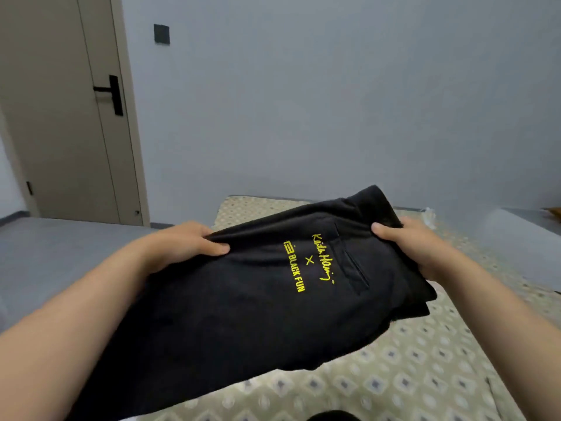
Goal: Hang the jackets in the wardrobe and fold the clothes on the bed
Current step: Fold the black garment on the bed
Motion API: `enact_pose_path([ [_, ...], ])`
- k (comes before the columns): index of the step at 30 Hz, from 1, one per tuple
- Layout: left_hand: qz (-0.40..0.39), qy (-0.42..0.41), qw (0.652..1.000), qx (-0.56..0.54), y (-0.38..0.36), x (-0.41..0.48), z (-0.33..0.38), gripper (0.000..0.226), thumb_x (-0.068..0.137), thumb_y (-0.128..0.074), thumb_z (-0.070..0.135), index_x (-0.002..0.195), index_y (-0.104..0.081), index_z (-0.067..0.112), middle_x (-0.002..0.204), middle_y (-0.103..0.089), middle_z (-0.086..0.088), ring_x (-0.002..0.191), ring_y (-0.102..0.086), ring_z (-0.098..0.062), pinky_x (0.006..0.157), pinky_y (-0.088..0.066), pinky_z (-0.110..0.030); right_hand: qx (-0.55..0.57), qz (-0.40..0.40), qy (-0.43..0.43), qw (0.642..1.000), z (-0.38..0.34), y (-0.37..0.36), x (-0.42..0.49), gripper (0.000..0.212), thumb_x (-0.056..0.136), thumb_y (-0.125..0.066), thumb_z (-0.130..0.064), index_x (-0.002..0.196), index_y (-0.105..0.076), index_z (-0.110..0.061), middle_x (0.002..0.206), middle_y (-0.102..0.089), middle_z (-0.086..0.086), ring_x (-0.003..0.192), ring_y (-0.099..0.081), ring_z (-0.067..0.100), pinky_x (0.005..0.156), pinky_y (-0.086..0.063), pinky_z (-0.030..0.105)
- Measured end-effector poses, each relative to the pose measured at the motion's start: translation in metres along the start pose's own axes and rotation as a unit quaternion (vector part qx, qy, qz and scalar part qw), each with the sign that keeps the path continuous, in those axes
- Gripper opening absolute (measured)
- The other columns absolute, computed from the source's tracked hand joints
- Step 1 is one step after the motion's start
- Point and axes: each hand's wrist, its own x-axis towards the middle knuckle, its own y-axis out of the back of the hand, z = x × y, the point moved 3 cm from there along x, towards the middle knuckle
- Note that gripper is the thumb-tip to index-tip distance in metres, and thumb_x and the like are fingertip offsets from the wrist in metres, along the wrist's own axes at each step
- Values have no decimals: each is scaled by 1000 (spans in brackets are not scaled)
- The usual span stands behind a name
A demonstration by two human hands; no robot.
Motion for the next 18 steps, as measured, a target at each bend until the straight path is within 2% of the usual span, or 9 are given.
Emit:
enact_pose_path([
  [2,-29,26,995,94,-10,19,-5,38,73,-72,59,90,-77,26,87,-77,8,79,-74,-11,80,-56,-34,52,-4,-53,997,54,-14,-2,14,93,-67,-19,105,-71,-11,98,-76,14,91,-73,33,81,-58,43],
  [6,-70,51,971,222,-65,71,-49,16,80,-72,53,66,-70,45,71,-68,23,62,-61,12,59,-42,-11,92,2,-141,986,160,-45,-2,15,95,-63,-10,108,-70,-9,102,-75,15,94,-70,32,84,-56,41],
  [7,-81,51,966,242,-83,85,-66,17,82,-71,51,66,-68,46,73,-66,23,65,-61,10,59,-42,-10,89,5,-160,983,184,-51,0,16,95,-63,-10,109,-70,-7,102,-75,16,95,-70,33,87,-56,44],
  [9,-89,70,955,273,-116,110,-107,22,84,-70,49,70,-63,34,85,-66,13,74,-61,-3,66,-45,-21,78,9,-188,979,225,-62,3,16,95,-64,-11,108,-71,-7,101,-76,14,97,-71,32,89,-56,44],
  [12,-82,104,951,278,-150,137,-157,28,86,-69,46,69,-57,28,84,-64,4,75,-57,-12,64,-39,-29,50,5,-201,978,275,-78,12,11,94,-66,-16,102,-74,-16,98,-78,3,90,-73,20,74,-57,32],
  [14,-68,109,952,279,-164,153,-172,26,87,-68,45,74,-55,28,87,-63,4,81,-58,-16,68,-41,-30,31,15,-205,978,301,-82,19,9,94,-67,-19,99,-74,-19,96,-78,-2,89,-73,17,72,-54,30],
  [18,33,5,933,358,-187,188,-166,22,87,-69,39,94,-56,22,100,-53,-1,100,-57,-27,80,-46,-36,17,73,-231,970,338,-58,31,8,94,-67,-26,100,-72,-24,98,-76,-1,92,-71,21,78,-55,36],
])
